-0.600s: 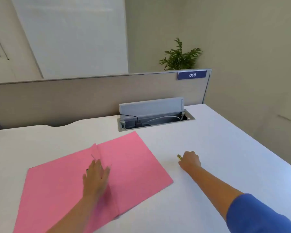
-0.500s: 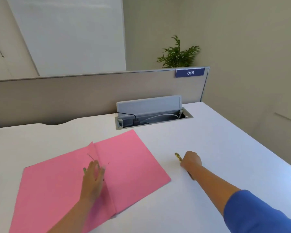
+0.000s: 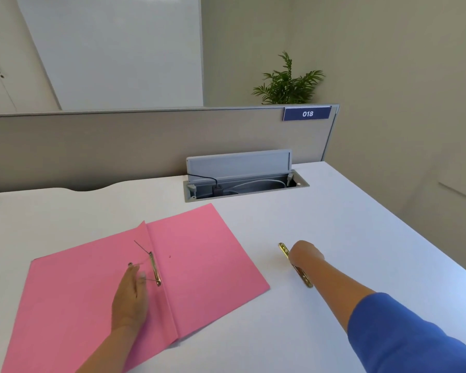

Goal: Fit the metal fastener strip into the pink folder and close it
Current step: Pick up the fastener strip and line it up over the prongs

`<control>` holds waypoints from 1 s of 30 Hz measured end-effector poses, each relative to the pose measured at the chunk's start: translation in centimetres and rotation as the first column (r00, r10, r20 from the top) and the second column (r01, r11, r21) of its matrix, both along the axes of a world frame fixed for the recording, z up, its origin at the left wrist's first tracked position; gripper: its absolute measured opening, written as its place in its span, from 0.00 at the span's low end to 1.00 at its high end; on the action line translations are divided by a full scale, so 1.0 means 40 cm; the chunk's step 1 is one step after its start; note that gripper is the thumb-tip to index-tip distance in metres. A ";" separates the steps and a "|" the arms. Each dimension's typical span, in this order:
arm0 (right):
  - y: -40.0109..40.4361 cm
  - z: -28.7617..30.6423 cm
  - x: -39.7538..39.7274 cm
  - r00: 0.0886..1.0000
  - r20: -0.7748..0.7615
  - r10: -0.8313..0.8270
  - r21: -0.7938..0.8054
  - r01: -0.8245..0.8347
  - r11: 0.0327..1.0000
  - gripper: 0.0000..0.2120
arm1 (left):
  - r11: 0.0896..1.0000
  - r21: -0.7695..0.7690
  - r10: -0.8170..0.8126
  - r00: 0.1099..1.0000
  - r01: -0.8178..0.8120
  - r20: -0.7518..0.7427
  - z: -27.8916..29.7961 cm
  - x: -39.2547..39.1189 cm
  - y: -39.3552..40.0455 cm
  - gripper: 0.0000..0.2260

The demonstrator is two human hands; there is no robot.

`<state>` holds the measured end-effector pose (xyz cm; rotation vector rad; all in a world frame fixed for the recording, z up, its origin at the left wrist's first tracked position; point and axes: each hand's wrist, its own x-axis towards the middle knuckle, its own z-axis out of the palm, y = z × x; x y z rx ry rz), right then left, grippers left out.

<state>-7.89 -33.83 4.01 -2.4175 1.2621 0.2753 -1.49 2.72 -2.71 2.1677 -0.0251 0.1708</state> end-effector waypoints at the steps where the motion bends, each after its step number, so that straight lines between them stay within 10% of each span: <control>1: 0.000 -0.001 0.001 1.000 -0.006 0.007 -0.001 -0.007 1.000 0.13 | 1.000 0.011 0.001 1.000 -0.001 -0.001 -0.001 0.001 0.000 0.17; 13: 0.073 0.066 0.056 0.963 0.219 0.160 0.129 -0.191 0.973 0.13 | 0.972 0.222 -0.079 0.997 0.074 0.013 -0.003 -0.003 -0.019 0.13; 22: 0.312 0.124 0.055 0.873 0.470 0.129 0.619 -0.431 0.656 0.08 | 0.904 0.389 -0.211 0.976 0.175 0.052 -0.015 -0.111 -0.081 0.16; 30: 0.442 0.080 0.055 0.875 0.427 0.228 0.670 -0.475 0.571 0.07 | 0.948 0.279 -0.156 0.988 0.153 -0.011 -0.028 -0.221 -0.080 0.16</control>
